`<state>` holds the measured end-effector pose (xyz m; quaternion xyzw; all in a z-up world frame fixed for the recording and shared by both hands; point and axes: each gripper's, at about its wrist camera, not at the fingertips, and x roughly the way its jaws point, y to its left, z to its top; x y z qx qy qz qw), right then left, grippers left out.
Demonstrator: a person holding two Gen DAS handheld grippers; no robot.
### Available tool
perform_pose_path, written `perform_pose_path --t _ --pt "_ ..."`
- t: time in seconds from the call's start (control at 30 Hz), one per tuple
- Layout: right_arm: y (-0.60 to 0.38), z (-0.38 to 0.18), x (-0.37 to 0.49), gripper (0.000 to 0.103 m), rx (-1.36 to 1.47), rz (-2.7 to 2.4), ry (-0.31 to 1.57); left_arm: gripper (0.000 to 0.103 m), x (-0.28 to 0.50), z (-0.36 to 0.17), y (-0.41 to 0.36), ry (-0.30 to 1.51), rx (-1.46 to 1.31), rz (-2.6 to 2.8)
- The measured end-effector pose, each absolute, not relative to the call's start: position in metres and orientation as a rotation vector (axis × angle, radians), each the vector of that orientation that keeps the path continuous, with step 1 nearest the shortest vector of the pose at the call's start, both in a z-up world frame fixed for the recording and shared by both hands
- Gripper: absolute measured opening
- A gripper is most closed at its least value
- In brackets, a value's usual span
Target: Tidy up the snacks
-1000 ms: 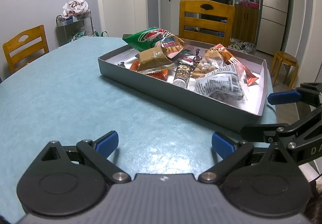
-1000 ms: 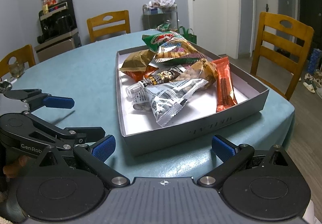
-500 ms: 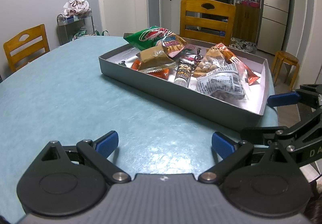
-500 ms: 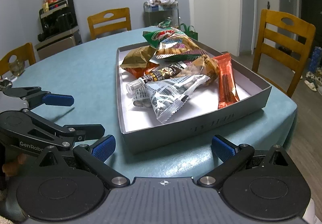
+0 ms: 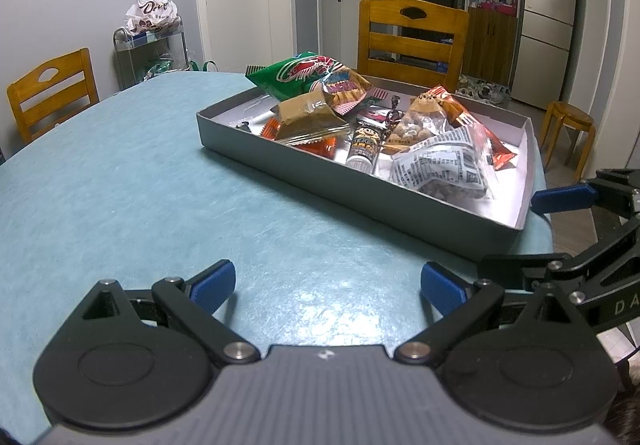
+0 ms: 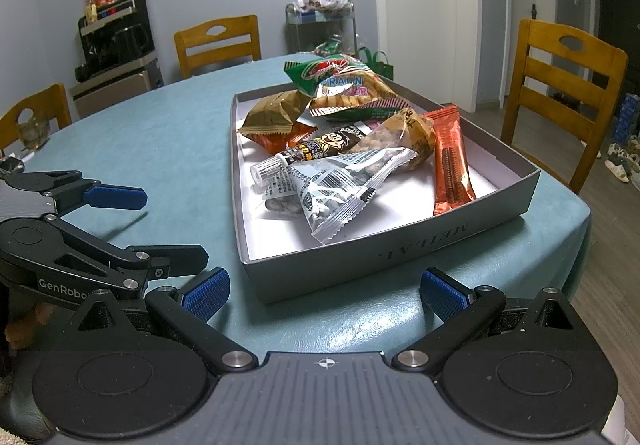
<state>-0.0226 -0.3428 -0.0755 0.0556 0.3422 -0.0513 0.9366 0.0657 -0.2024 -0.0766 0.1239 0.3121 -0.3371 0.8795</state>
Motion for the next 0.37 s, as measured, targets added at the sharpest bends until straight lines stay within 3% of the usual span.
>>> perform_pose_path --t 0.37 --pt "-0.3418 -0.0752 -0.0242 0.103 0.112 -0.105 0.698 0.100 0.0679 -0.0768 -0.2023 0.660 0.245 -0.719"
